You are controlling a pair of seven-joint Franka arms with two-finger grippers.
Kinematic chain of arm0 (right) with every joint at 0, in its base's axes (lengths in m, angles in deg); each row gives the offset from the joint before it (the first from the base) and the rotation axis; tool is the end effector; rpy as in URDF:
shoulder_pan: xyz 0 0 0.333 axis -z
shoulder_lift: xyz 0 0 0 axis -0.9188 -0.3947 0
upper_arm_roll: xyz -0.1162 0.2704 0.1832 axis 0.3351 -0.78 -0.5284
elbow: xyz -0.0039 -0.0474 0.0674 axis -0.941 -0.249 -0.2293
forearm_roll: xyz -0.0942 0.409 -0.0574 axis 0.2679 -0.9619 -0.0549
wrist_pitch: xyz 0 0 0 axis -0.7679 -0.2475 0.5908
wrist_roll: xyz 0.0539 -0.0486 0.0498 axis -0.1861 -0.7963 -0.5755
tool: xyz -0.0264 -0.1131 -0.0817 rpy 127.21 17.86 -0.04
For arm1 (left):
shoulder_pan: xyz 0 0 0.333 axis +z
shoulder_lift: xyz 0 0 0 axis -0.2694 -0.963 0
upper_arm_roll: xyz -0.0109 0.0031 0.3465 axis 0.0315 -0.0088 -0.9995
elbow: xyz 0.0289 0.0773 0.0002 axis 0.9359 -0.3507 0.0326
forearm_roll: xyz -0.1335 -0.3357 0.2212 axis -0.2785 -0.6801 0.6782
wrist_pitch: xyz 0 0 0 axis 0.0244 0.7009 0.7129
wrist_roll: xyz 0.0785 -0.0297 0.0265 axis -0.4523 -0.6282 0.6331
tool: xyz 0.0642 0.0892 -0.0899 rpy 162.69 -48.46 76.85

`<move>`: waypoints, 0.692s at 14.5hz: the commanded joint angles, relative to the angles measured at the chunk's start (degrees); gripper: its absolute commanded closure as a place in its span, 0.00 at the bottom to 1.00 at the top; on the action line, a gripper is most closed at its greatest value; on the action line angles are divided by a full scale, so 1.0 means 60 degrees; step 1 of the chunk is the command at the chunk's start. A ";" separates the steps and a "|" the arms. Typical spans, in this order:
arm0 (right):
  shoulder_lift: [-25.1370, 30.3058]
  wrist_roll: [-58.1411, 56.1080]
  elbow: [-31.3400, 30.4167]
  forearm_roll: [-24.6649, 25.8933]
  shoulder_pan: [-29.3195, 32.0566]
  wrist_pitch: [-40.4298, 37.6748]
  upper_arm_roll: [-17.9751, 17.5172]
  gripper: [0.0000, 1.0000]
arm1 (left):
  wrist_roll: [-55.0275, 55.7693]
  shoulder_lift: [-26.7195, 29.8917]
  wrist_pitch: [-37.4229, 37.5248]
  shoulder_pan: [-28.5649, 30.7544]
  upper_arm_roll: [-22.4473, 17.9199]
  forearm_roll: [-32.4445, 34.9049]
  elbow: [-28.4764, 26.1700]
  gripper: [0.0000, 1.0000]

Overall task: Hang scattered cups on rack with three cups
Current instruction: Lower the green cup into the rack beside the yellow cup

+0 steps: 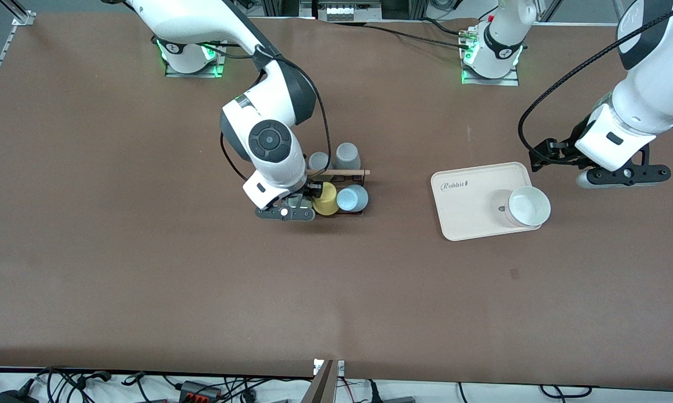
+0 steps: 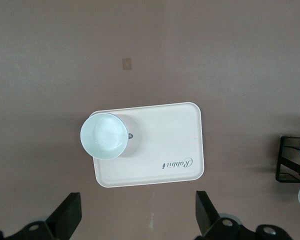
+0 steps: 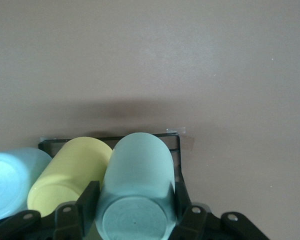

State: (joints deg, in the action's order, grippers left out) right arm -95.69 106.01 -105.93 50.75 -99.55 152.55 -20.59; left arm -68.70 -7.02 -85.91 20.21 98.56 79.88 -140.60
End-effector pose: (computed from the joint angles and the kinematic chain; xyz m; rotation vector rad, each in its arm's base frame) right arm 0.6189 0.4595 0.3197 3.1346 -0.0821 -0.0925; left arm 0.6128 -0.0874 0.5464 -3.1298 -0.1117 0.0489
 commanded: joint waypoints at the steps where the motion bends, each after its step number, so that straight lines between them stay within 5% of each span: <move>1: 0.0009 0.0208 0.0336 -0.0067 0.0046 -0.0135 -0.0043 0.82 | -0.0211 0.0183 0.0065 0.0100 0.0010 -0.0190 -0.0064 0.00; 10: -0.0123 0.0266 -0.0117 0.0050 -0.0041 -0.0209 -0.0029 0.82 | -0.0211 0.0168 0.0065 0.0100 0.0010 -0.0175 -0.0064 0.00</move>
State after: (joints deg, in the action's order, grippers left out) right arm -96.23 106.36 -105.87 50.91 -99.77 151.15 -20.55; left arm -68.70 -7.02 -85.91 20.22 98.56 79.88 -140.59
